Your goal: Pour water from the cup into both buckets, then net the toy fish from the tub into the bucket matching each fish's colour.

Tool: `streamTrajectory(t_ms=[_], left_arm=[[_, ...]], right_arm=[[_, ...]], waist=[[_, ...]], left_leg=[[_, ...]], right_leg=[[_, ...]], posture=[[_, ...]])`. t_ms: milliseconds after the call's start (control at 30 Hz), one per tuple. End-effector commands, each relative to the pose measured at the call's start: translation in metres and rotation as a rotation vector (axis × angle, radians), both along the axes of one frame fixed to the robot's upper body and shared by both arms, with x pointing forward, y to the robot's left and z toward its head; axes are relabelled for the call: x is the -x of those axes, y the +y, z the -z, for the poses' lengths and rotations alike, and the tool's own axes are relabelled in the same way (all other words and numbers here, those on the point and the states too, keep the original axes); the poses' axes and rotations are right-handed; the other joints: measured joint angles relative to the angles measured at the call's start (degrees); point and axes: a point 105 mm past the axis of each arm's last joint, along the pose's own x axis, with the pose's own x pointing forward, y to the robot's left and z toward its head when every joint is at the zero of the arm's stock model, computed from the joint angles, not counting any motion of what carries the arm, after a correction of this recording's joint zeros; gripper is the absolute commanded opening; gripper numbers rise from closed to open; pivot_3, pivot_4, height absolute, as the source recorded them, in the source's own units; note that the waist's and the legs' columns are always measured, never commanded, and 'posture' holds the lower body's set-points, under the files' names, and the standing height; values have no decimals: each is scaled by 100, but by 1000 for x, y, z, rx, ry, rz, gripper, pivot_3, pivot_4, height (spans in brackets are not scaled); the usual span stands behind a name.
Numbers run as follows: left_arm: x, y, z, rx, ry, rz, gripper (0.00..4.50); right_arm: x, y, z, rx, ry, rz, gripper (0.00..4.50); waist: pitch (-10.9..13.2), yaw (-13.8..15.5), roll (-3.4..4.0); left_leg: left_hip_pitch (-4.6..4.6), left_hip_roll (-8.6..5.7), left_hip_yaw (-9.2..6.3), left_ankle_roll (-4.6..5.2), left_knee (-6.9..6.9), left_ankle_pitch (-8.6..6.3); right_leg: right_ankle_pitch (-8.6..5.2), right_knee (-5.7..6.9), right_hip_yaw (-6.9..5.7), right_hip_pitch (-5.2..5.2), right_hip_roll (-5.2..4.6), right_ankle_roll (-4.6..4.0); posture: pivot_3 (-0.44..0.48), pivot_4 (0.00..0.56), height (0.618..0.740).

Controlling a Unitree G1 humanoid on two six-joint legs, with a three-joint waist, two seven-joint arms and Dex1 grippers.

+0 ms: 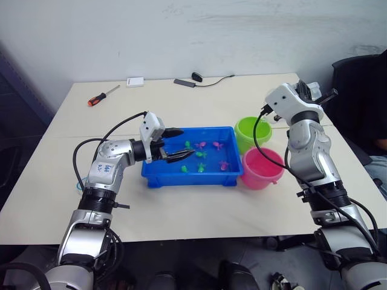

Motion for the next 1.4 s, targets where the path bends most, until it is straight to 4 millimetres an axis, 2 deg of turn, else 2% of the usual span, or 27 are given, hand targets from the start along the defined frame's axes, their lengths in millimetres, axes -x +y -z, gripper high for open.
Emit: streamTrajectory(t_ms=[33,333,533,600,667,700,867,1100,1400], left_arm=[[2,3,-7,-9,-40,3,4500],[2,3,-8,-10,-45,4,4500],[2,2,-8,-8,-47,7,4500],[2,2,-8,-7,-48,8,4500],[2,2,-9,-5,-49,7,4500],[2,2,-9,-4,-50,7,4500],[3,1,-9,0,-48,11,4500],[3,-4,-14,41,-43,32,4500],[26,-9,-20,75,-14,179,4500]], right_arm=[[3,1,-12,23,-51,4,36],[3,-5,-4,-128,-25,-4,36],[2,-14,8,-262,8,4,36],[3,-20,12,-340,19,16,36],[5,-33,18,-500,22,39,36],[9,-43,23,-635,7,58,36],[28,-82,41,-1074,-122,106,36],[37,-99,63,-1341,-219,125,36],[31,-106,100,-1444,-220,191,36]], waist=[[0,0,0],[0,9,0],[-1,1,-1],[-1,1,-2],[-1,2,-2],[-1,7,-2],[-1,26,-2],[-1,-18,2],[-1,-127,4]], left_leg=[[0,0,0,0,0,0],[0,0,-1,0,1,0],[0,1,-1,1,0,0],[0,0,-1,1,1,0],[0,1,0,1,0,1],[-1,1,-1,1,0,1],[-1,1,-5,3,1,1],[-2,3,5,30,-10,-15],[1,2,11,34,-9,-13]], right_leg=[[0,0,0,0,0,0],[0,1,0,0,0,0],[0,3,0,1,0,0],[0,2,0,2,0,0],[0,3,0,2,0,0],[0,4,0,2,0,0],[1,3,-1,2,-2,-1],[1,11,9,4,1,-1],[1,21,16,3,0,0]], posture=[[0,150,740],[0,150,740],[0,150,740],[0,150,740],[0,150,740],[0,150,740],[0,150,740],[0,150,740],[0,150,740]])
